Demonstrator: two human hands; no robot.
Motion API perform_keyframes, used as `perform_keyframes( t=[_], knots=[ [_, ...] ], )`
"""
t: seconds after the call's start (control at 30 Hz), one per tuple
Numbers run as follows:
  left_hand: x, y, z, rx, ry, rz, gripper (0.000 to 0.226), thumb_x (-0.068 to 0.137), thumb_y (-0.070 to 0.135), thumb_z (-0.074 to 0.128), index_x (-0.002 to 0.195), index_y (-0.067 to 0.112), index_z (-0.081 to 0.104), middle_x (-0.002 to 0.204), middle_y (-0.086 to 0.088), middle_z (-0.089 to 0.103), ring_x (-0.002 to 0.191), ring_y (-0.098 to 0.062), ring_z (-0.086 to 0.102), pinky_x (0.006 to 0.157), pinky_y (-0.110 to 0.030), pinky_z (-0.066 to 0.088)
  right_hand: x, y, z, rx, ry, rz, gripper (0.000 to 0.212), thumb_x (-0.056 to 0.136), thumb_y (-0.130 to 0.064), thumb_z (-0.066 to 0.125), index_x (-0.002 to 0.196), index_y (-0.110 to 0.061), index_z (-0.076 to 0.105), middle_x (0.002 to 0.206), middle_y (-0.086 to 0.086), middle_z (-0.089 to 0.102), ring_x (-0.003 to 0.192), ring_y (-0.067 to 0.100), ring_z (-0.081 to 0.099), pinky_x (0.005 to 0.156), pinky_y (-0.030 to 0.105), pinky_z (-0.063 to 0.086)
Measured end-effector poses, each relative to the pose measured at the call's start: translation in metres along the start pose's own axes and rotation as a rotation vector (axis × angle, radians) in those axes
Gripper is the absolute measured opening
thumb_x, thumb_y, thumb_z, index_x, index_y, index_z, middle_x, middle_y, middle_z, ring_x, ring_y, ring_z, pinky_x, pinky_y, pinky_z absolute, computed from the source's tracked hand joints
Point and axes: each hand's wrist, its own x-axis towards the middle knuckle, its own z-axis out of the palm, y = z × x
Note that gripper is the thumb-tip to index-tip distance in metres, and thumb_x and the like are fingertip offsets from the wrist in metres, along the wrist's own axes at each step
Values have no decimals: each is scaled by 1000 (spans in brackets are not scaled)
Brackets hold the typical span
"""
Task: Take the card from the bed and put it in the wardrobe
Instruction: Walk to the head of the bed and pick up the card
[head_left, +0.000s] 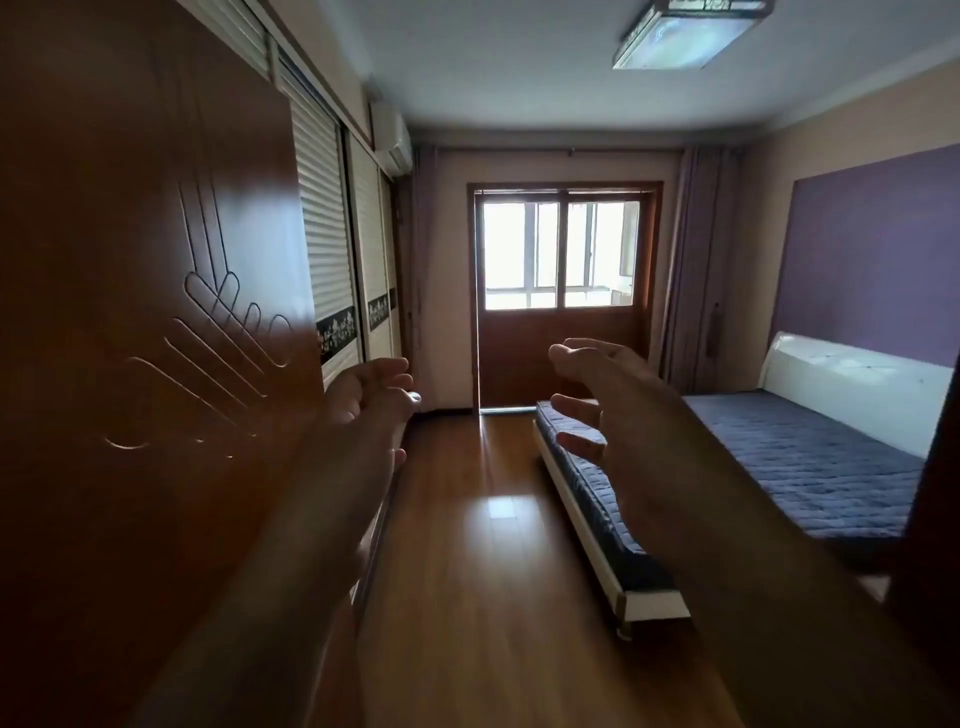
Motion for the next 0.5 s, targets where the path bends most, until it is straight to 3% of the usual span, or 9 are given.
perform_keyframes(
  t=[0.07,0.2,0.3,0.37,0.43,0.5],
  knots=[
    [0,-7,4,-17,-3,-6,25,92,13,59,106,32,67,111,13,71,103,-5,64,76,-30,45,5,7,-4,19,-20,18,36,94,-35,67,127,-26,59,117,-2,63,115,20,63,97,39,54],
    [-1,-26,7,-16,-4,-55,26,94,9,57,110,28,66,106,11,70,83,-1,63,59,-18,50,8,25,-7,3,-34,74,31,95,-33,67,124,-27,59,114,1,66,117,20,61,93,37,53],
    [4,-41,8,26,-28,-80,28,94,11,58,116,28,65,117,9,69,101,-9,63,79,-31,50,14,39,-7,20,-28,101,30,96,-30,65,124,-25,57,127,10,59,118,24,57,92,36,54],
    [10,-53,8,31,-48,-94,29,94,13,58,118,29,64,120,11,68,111,-10,62,84,-34,48,20,47,-7,24,-16,121,33,97,-28,64,128,-22,56,127,14,60,118,29,61,87,35,56],
    [17,-64,9,36,-63,-101,30,94,15,58,119,30,63,120,13,68,113,-10,61,84,-34,47,28,57,-6,33,-16,125,37,96,-27,65,131,-22,55,117,8,65,101,21,67,78,30,58],
    [28,-77,9,50,-81,-110,29,94,17,59,119,32,63,119,13,68,114,-10,60,86,-36,48,38,69,-5,21,1,119,39,95,-30,66,132,-23,55,108,-2,63,91,10,60,76,29,53]
  ],
)
